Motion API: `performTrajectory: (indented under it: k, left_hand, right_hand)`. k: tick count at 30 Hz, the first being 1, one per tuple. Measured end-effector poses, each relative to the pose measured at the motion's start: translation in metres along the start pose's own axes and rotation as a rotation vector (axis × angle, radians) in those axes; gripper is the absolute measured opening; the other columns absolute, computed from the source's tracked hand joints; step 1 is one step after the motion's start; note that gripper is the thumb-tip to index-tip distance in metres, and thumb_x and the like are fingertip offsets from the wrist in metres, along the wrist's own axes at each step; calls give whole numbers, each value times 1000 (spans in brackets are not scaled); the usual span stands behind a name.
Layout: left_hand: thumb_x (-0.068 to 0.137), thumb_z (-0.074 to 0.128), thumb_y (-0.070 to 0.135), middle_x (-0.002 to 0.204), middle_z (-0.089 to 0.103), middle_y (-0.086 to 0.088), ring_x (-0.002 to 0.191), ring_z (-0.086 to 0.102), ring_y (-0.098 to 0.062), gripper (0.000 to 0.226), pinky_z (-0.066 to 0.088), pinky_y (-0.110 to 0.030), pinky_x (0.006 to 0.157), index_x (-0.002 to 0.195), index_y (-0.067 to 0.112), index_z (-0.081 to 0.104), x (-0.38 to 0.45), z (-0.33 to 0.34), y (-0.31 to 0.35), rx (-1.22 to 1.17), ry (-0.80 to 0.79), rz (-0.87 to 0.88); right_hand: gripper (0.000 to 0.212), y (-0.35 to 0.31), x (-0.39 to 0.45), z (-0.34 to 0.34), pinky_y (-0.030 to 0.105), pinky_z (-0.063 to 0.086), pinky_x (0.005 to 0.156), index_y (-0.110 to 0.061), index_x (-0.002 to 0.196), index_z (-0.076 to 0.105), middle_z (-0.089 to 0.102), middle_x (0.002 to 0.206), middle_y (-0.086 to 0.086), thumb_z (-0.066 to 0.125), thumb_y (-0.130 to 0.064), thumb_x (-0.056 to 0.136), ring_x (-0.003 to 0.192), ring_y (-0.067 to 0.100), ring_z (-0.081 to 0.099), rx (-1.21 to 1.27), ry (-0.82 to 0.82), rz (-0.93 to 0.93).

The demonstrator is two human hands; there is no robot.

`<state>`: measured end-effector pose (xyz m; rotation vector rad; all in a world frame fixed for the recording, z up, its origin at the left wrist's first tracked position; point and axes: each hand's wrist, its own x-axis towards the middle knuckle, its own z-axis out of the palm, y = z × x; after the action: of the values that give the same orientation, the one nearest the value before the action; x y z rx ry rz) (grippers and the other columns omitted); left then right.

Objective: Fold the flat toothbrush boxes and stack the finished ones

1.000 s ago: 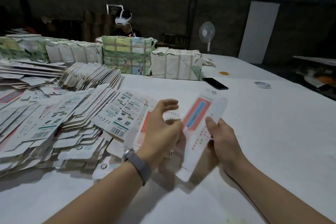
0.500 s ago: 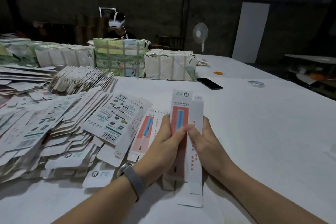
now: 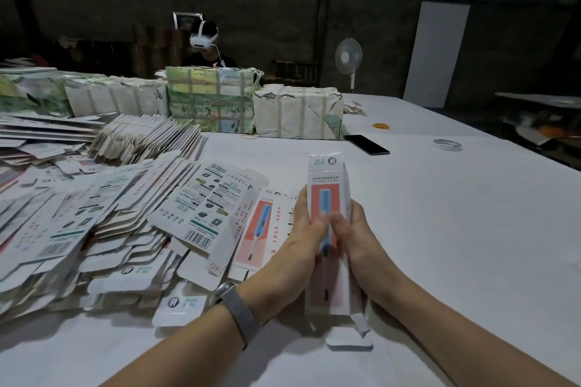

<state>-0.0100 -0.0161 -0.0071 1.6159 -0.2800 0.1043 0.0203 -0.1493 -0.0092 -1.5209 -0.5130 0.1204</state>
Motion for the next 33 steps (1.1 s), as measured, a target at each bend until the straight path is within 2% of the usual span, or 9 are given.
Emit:
performTrajectory:
  k: [4, 10, 13, 15, 19, 23, 26, 29, 33]
  left_hand:
    - [81, 39, 76, 154, 42, 13, 141, 44, -12, 77, 40, -42, 116, 153, 55, 20, -1, 1, 3, -85, 28, -46]
    - [70, 60, 75, 124, 46, 42, 113, 44, 30, 87, 39, 4, 81, 144, 59, 17, 0, 2, 8, 68, -21, 10]
    - [67, 73, 55, 125, 58, 23, 120, 58, 4, 87, 50, -15, 93, 142, 56, 29, 2, 4, 6, 30, 12, 21]
    - [75, 75, 30, 112, 62, 2, 107, 65, -16, 69, 56, -20, 80, 132, 50, 40, 8, 6, 12, 7, 41, -15]
    - [55, 69, 23, 81, 59, -17, 65, 61, -27, 75, 55, -36, 61, 126, 7, 51, 5, -1, 15, -501, -145, -264]
    - [66, 70, 32, 85, 71, -17, 70, 70, -28, 55, 58, -35, 64, 113, 3, 63, -3, -4, 5, -480, -132, -236]
    - [90, 60, 60, 93, 78, -3, 85, 76, -23, 42, 60, -31, 72, 119, 31, 67, 2, 0, 3, -299, -27, -124]
    - [87, 37, 70, 99, 78, 12, 93, 76, -12, 35, 59, -22, 74, 102, 63, 68, 3, 0, 3, -101, -17, -61]
    - [93, 45, 63, 104, 76, 13, 94, 74, -6, 40, 58, -20, 74, 124, 40, 56, 7, 1, 0, -55, 71, 32]
  right_hand:
    - [48, -5, -2, 0, 21, 57, 80, -42, 131, 38, 65, 112, -26, 49, -60, 88, 109, 3, 66, -28, -20, 8]
    - [55, -19, -6, 16, 28, 56, 92, -43, 147, 33, 62, 133, -13, 39, -56, 94, 122, 10, 61, 142, -82, -41]
    - [54, -19, -9, 17, 33, 51, 102, -35, 151, 35, 60, 139, 0, 39, -50, 99, 129, 18, 58, 278, -126, -19]
    - [46, -19, -9, 15, 42, 49, 105, -45, 147, 41, 61, 138, 2, 39, -53, 102, 126, 23, 59, 282, -117, 23]
    - [48, -20, -1, 3, 52, 55, 70, -58, 138, 47, 69, 120, 12, 51, -46, 91, 88, 27, 68, 173, -8, -15]
    - [76, -15, 1, -1, 55, 59, 82, -42, 151, 29, 72, 116, 11, 63, -33, 83, 97, 32, 73, 223, 36, 20]
    - [54, -17, 1, 1, 38, 61, 74, -28, 138, 48, 73, 115, 10, 62, -32, 86, 98, 32, 73, 284, 34, 15]
    - [38, -16, 1, 7, 43, 61, 81, -22, 132, 51, 72, 117, 11, 56, -28, 94, 101, 32, 72, 272, 77, 3]
    - [37, -15, 0, 7, 41, 60, 80, -34, 136, 46, 71, 118, 4, 51, -20, 103, 100, 27, 73, 138, 132, -33]
